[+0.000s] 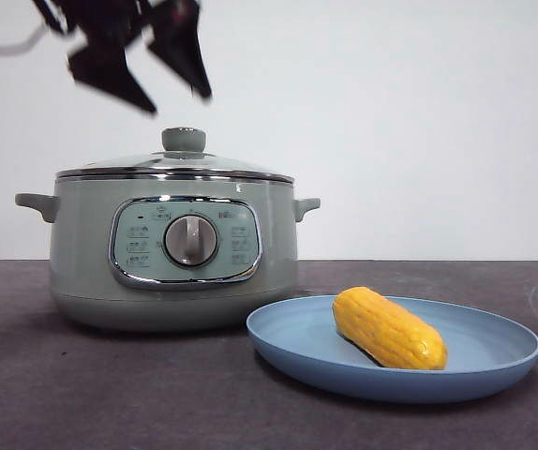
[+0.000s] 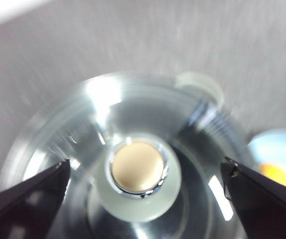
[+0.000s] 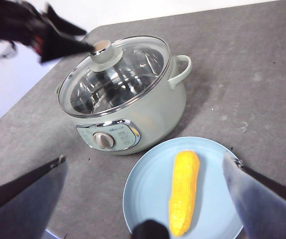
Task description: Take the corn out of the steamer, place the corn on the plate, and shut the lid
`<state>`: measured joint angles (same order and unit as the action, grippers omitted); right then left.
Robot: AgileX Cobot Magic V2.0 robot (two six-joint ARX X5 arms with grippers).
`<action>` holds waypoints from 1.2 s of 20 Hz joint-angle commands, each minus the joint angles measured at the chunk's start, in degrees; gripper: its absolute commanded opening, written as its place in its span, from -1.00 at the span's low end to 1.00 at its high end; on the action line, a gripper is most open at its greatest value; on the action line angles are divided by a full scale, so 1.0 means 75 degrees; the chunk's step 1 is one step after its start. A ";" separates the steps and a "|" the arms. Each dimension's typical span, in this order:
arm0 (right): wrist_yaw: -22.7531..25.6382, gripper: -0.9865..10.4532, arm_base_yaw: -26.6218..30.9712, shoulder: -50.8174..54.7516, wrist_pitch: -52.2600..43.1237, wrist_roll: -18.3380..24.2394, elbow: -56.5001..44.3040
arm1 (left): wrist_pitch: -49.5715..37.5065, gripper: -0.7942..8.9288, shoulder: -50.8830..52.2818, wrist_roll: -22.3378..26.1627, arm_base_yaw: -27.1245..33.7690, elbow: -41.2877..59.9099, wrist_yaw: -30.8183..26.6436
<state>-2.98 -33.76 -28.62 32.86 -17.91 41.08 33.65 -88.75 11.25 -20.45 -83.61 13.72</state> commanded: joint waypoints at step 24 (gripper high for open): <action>-0.1821 -0.39 -0.0020 0.0017 0.0930 0.0982 -0.0055 | 0.6070 -0.71 0.3850 -0.0565 -0.0017 -0.1230 0.0624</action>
<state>-16.53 -33.76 -28.62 39.97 -11.31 41.08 76.51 -60.03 7.25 -20.47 -92.79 17.65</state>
